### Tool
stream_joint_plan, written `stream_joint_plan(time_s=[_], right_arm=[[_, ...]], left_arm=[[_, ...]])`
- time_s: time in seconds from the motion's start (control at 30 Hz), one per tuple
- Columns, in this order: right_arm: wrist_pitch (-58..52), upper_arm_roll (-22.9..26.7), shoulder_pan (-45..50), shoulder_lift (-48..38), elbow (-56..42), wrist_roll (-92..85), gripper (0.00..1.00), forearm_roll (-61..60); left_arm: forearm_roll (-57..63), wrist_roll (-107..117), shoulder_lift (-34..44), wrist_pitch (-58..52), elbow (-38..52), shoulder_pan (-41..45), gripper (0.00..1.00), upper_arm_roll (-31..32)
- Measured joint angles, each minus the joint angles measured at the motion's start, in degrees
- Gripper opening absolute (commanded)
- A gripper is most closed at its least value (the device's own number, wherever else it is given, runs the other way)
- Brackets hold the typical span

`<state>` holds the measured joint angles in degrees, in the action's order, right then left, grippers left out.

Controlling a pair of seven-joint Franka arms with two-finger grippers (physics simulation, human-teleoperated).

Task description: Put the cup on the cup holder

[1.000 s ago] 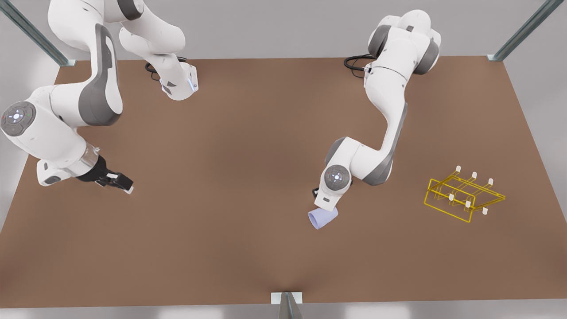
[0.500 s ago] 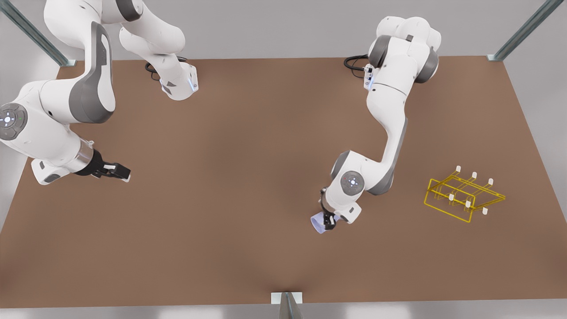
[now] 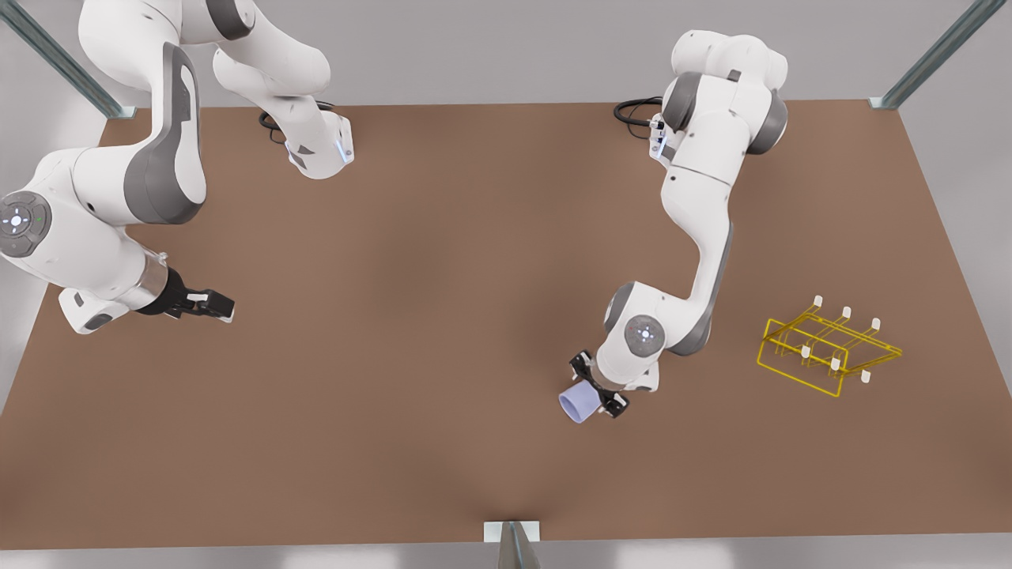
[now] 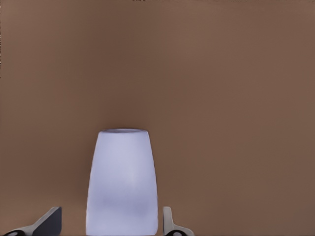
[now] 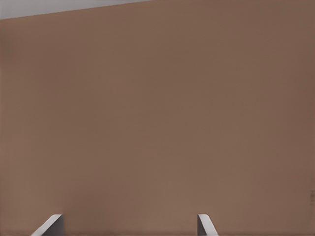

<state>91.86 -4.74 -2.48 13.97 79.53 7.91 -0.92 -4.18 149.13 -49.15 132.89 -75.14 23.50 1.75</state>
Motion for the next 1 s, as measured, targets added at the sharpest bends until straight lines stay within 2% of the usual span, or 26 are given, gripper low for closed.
stream_joint_plan(time_s=[1.0], right_arm=[[0.2,0.0,0.0,1.0,-0.2,-1.7,1.0,0.0]], left_arm=[[0.3,16.3,-4.3,7.9,-0.7,-1.5,1.0,0.4]])
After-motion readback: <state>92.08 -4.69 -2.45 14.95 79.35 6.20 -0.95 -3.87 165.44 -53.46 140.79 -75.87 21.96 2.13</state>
